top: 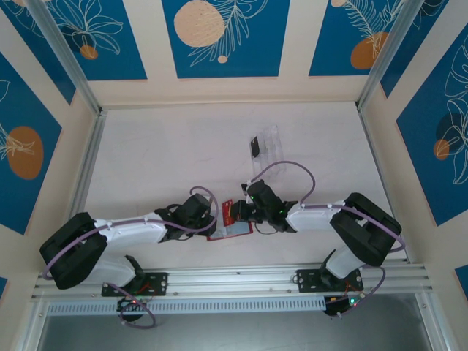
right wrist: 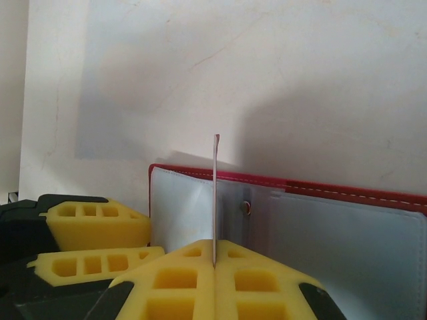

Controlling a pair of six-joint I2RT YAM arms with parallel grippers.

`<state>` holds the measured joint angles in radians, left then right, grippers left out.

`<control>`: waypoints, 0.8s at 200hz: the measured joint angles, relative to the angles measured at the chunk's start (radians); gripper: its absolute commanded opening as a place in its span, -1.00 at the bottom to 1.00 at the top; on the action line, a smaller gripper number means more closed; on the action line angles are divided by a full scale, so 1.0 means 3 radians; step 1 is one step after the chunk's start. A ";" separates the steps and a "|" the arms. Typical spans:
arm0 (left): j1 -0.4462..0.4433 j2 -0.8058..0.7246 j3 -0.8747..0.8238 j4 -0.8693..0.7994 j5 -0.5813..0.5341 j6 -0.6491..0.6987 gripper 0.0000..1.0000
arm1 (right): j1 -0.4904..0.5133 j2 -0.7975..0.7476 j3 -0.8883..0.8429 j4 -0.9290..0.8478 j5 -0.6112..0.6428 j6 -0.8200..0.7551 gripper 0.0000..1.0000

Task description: Put the credit cards into the card holder

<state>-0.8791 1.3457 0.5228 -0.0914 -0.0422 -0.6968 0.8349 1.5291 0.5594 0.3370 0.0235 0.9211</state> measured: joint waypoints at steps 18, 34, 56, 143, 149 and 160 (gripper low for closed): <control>0.0000 0.0000 0.0000 0.0000 0.0000 0.0000 -0.45 | 0.0011 0.0003 -0.0010 0.0025 0.0013 0.0031 -1.00; 0.0000 0.0000 0.0003 -0.0004 0.0000 0.0000 -0.45 | 0.0024 0.0003 -0.0042 0.0053 0.0028 0.0066 -1.00; 0.0000 0.0013 0.0014 -0.0013 0.0000 0.0000 -0.45 | 0.0055 0.0003 -0.0092 0.0072 0.0079 0.0114 -1.00; 0.0000 0.0019 0.0031 -0.0036 0.0000 0.0000 -0.45 | 0.0221 -0.0132 -0.0286 0.0145 0.0322 0.0362 -1.00; 0.0000 0.0019 0.0031 -0.0037 0.0000 0.0000 -0.45 | 0.0231 -0.0151 -0.0303 0.0135 0.0345 0.0385 -1.00; 0.0000 0.0020 0.0031 -0.0036 0.0001 0.0000 -0.45 | 0.0251 -0.0179 -0.0326 0.0126 0.0374 0.0422 -1.00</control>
<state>-0.8791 1.3518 0.5320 -0.1020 -0.0418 -0.6968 0.9100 1.4754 0.4618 0.3748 0.1356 1.0477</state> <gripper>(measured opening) 0.276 0.063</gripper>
